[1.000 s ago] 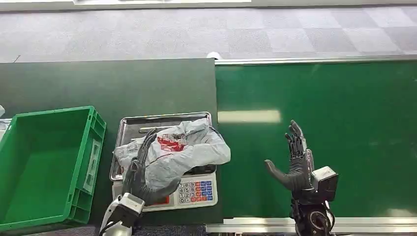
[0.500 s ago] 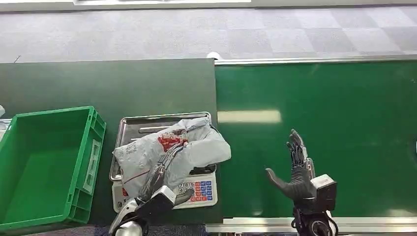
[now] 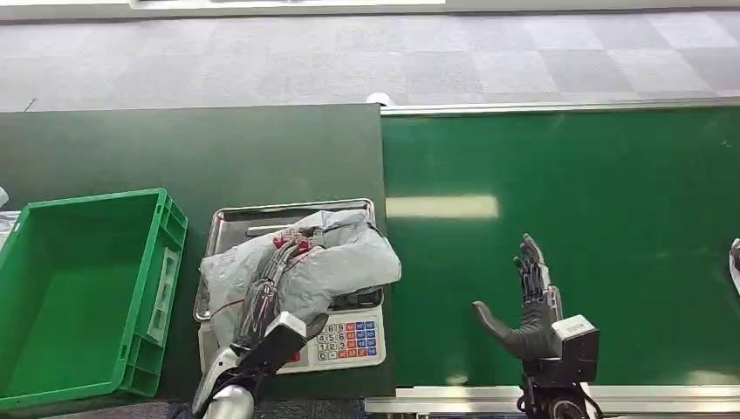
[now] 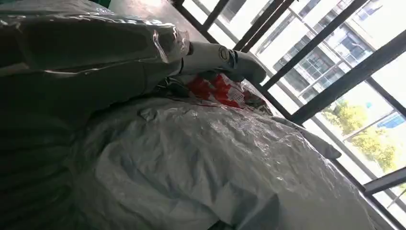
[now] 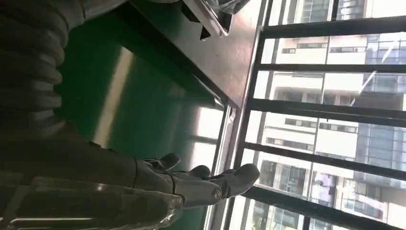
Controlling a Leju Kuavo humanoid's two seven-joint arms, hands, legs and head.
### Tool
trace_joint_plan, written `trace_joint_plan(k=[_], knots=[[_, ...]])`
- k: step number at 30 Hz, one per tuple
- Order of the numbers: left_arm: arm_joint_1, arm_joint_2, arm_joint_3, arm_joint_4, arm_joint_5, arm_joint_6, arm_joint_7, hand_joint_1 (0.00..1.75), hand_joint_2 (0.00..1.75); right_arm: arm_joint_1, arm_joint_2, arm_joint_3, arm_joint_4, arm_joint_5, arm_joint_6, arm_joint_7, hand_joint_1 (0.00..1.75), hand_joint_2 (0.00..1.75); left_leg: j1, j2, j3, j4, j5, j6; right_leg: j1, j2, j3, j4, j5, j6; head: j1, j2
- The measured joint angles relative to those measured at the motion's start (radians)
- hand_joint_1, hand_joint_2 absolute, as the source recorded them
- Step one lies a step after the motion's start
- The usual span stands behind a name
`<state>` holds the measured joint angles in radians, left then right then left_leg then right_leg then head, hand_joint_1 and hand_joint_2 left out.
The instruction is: Moved the parcel from conveyor to table for the left to box.
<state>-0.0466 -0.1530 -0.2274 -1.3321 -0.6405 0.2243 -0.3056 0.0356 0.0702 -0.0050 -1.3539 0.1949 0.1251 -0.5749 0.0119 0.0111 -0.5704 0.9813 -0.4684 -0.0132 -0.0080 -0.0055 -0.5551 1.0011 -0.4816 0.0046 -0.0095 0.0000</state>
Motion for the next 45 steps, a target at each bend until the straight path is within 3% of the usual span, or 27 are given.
trace_joint_plan(k=[4,5,6,7,23,32,42,45], knots=[[0.000,-0.002,0.003,0.002,0.000,0.007,-0.003,1.47,1.75,0.000,0.002,-0.001,0.000,0.000,0.000,0.000,0.00,1.75,0.000,0.000,0.000,0.000,0.000,0.000,0.000,0.000,0.000,0.000,0.000,0.000,0.000,0.000],[0.000,-0.002,0.003,0.002,0.000,0.007,-0.003,1.54,1.75,0.000,0.002,-0.001,0.000,0.000,0.000,0.000,0.00,1.75,0.000,0.000,0.000,0.000,0.000,0.000,0.000,0.000,0.000,0.000,0.000,0.000,0.000,0.000],[0.000,-0.002,0.003,0.002,0.000,0.008,-0.003,1.71,1.75,0.000,0.002,-0.002,0.000,0.000,0.000,0.000,0.00,1.75,0.000,0.000,0.000,0.000,0.000,0.000,0.000,0.000,0.000,0.000,0.000,0.000,0.000,0.000],[0.000,-0.003,0.008,0.005,0.000,0.025,-0.011,1.75,1.75,0.003,0.004,-0.003,-0.005,0.000,0.000,0.000,0.00,1.75,0.000,0.000,0.000,0.000,0.000,0.000,0.000,0.000,0.000,0.000,0.000,0.000,0.000,0.000],[-0.013,-0.008,0.013,0.024,0.022,0.138,-0.072,1.75,1.75,-0.001,0.002,-0.003,-0.005,-0.021,-0.010,-0.017,0.00,1.75,0.000,0.000,0.000,0.000,0.000,0.000,0.000,0.000,0.000,0.000,0.000,0.000,0.000,0.000],[-0.006,-0.009,0.025,-0.023,0.202,0.382,-0.376,1.75,1.75,-0.021,0.002,0.000,0.008,-0.027,-0.011,-0.018,0.00,1.75,0.000,0.000,-0.001,0.000,0.000,0.000,0.000,0.000,0.000,0.000,0.000,0.000,0.000,0.000],[0.014,-0.013,0.025,-0.211,0.238,0.457,-0.389,1.75,1.75,-0.037,-0.003,0.010,0.037,-0.053,-0.032,-0.034,0.00,1.75,0.000,-0.001,-0.001,0.000,0.000,0.000,0.000,0.000,0.000,0.000,0.000,0.000,0.000,0.000],[0.032,-0.044,0.061,-0.297,0.201,0.458,-0.389,1.75,1.75,-0.036,-0.005,0.017,0.042,-0.058,-0.041,-0.034,0.00,1.75,0.000,-0.001,-0.001,0.000,0.000,0.000,0.000,0.000,-0.001,0.000,0.000,0.000,0.000,0.000]])
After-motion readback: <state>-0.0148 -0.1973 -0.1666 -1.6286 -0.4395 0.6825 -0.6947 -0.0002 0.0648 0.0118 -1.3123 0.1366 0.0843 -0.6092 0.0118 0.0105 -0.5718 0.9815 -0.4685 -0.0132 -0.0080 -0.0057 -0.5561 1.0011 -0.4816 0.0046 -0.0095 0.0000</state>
